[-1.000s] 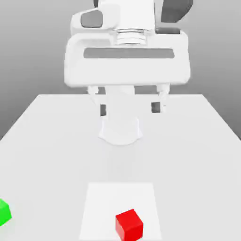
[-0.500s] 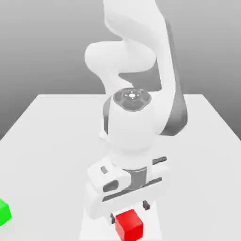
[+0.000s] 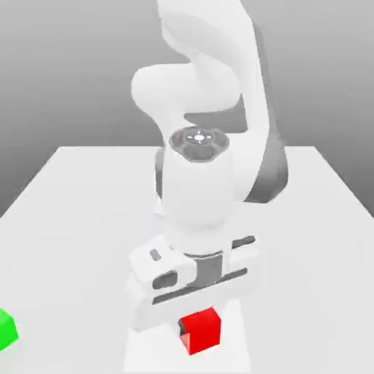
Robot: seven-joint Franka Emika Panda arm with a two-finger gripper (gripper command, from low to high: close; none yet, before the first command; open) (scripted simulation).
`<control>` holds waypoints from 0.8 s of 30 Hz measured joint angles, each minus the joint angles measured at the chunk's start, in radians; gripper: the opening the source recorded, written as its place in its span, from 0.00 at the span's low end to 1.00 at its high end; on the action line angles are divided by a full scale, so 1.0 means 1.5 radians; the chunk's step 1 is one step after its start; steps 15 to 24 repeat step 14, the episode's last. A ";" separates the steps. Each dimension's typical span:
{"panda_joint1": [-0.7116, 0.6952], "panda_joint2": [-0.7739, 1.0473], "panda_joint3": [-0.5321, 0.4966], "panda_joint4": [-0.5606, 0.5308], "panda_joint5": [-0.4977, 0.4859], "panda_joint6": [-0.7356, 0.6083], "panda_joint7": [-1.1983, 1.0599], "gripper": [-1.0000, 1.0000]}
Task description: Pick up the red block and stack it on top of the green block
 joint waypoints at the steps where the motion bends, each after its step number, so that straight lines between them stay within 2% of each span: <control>1: -0.014 0.001 -0.018 0.008 0.009 -0.008 0.017 0.00; 7: -0.105 0.012 -0.126 0.052 0.057 -0.050 0.125 0.00; 10: -0.170 0.085 -0.150 0.095 0.123 -0.029 0.152 0.00; 11: -0.187 0.112 -0.144 0.104 0.144 -0.013 0.149 1.00; 24: -0.187 0.112 -0.144 0.104 0.144 -0.013 0.149 1.00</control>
